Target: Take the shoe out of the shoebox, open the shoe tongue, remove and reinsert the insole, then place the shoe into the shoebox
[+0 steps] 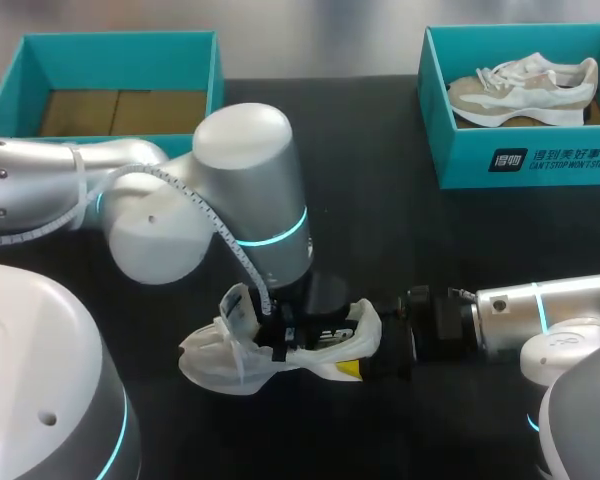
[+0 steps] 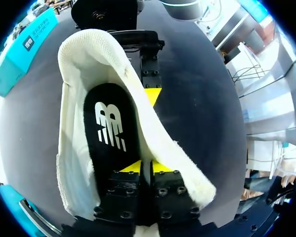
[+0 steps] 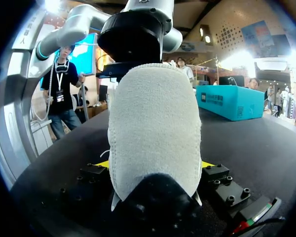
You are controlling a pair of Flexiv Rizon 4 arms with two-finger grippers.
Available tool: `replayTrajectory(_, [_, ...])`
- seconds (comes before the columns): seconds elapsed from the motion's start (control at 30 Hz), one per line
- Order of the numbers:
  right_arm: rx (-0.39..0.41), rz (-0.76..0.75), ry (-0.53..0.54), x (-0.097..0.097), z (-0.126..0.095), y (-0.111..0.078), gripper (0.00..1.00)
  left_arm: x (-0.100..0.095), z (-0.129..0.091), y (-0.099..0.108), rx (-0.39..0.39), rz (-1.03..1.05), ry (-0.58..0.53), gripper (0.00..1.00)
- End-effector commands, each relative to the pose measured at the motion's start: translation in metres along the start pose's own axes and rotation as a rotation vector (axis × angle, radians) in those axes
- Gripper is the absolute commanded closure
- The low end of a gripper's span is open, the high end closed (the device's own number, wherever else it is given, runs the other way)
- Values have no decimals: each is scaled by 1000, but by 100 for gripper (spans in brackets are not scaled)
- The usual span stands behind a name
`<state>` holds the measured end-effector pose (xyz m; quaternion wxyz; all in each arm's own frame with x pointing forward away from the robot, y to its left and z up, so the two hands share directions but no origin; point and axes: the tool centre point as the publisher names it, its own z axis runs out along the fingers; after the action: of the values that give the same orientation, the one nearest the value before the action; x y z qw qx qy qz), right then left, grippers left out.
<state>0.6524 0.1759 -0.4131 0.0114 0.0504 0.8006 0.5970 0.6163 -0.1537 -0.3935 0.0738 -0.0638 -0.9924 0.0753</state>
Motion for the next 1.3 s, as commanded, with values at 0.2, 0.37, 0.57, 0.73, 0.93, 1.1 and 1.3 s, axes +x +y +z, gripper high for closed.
replayTrajectory(0.2, [5, 1, -1, -1, 0, 1, 100, 5, 9, 5, -7, -5, -70, 51])
replayTrajectory(0.37, [5, 1, -1, -1, 0, 1, 100, -2, 19, 6, -12, 3, -109, 52])
replayTrajectory(0.57, [5, 1, -1, -1, 0, 1, 100, -11, 24, 6, -51, -5, -198, 56])
replayTrajectory(0.73, [5, 1, -1, -1, 0, 1, 100, -23, 20, 5, -73, -21, -262, 57])
replayTrajectory(0.93, [5, 1, -1, -1, 0, 1, 100, -37, 17, 6, -90, -43, -301, 62])
replayTrajectory(1.1, [5, 1, -1, -1, 0, 1, 100, -44, 13, 8, -81, -62, -304, 77])
replayTrajectory(1.3, [5, 1, -1, -1, 0, 1, 100, -46, 10, 7, -68, -70, -298, 80])
